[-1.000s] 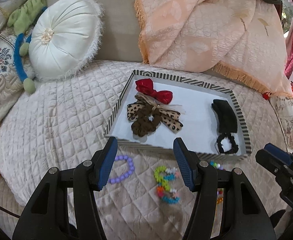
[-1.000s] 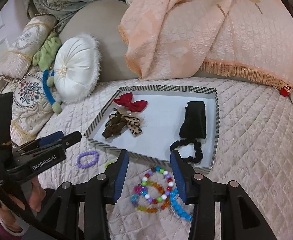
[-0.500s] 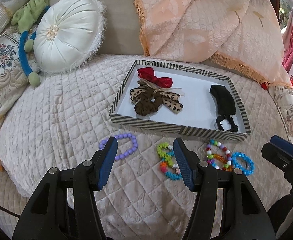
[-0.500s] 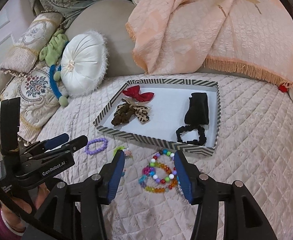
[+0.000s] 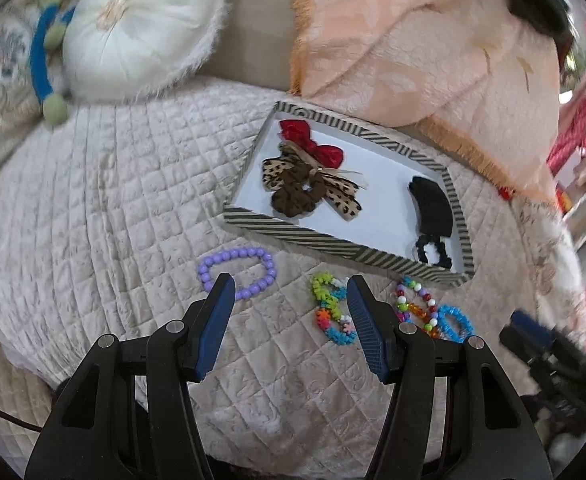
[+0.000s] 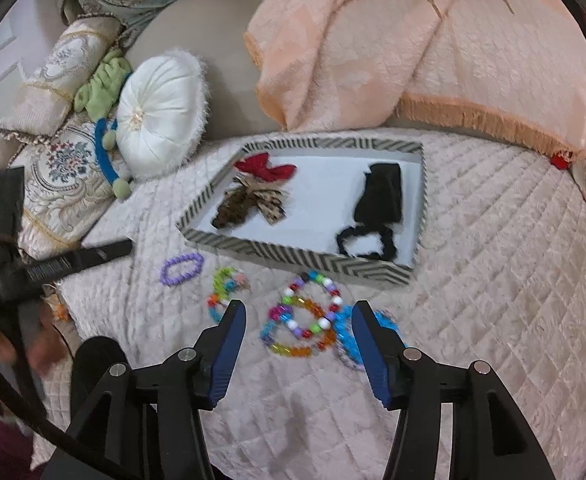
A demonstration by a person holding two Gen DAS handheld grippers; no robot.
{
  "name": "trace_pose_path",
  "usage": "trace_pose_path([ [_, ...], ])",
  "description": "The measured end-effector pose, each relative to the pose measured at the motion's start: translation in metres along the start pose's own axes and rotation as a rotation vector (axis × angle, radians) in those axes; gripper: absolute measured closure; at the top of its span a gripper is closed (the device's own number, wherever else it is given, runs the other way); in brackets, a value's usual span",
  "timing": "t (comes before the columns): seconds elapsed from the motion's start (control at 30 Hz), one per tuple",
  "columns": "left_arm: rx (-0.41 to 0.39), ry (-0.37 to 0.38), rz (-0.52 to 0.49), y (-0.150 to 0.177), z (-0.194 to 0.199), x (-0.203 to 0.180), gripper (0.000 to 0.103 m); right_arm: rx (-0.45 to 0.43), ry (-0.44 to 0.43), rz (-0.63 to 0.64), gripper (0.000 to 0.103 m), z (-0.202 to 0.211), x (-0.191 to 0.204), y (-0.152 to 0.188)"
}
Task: Organize jewelry
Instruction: 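Grasp purple bead bracelet with left gripper while right grasps green bead bracelet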
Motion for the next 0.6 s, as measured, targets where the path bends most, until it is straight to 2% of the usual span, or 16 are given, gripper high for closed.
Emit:
trace_pose_path([
  [0.17, 0.037, -0.007, 0.084, -0.006, -0.009, 0.033, 0.045, 0.037, -0.013, -0.025, 0.050, -0.009, -0.012, 0.015],
  [0.3, 0.083, -0.029, 0.105, 0.001, -0.028, 0.047, 0.045, 0.067, -0.033, -0.039, 0.050, -0.019, -0.012, 0.021],
  [0.47, 0.131, -0.111, 0.099, 0.008, -0.059, 0.061, 0.045, 0.098, -0.108, 0.020, 0.050, -0.036, 0.021, 0.018],
  [0.6, 0.168, -0.154, 0.086, 0.011, -0.079, 0.070, 0.045, 0.143, -0.160, 0.097, 0.050, -0.069, 0.059, 0.014],
])
Point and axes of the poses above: each gripper's, at about its wrist camera, not at the fingertips, and z roughly against the way its jaws point, x to its left, y to its underside, the point moved 9 cm from there along -z, roughly the way its jaws point, and after that the axes turned 3 degrees about -y, right-handed, at the moved point
